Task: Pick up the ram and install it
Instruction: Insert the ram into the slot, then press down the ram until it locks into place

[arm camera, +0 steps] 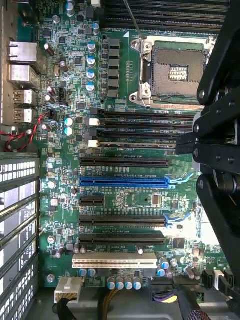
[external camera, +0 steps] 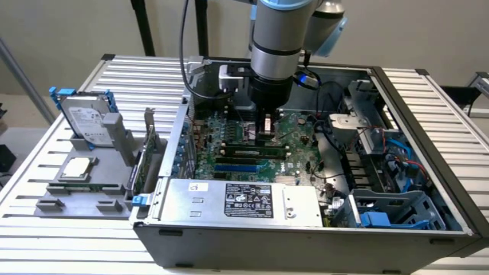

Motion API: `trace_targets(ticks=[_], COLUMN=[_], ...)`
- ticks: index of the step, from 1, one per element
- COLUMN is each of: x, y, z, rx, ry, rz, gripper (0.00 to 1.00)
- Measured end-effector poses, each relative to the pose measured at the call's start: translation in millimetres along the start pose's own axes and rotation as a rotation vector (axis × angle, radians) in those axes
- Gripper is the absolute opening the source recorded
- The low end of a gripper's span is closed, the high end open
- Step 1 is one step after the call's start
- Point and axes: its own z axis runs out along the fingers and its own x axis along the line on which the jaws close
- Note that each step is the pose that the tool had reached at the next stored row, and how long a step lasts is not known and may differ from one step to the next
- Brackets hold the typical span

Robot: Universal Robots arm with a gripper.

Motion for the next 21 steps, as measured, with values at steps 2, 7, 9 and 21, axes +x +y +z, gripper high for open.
trace_targets(ticks=[2,7,9,21], x=[0.0,0.0,0.0,-0.2], y=[0.0,0.0,0.0,1.6], z=[0.0,0.0,0.0,8.6], rx=[0.0000,0.0001,0.0000,0.0000], ry=[0.0000,0.0000,0.0000,0.0001], rz=[0.000,0.000,0.000,0.000], gripper=[0.11,0.11,0.11,0.11])
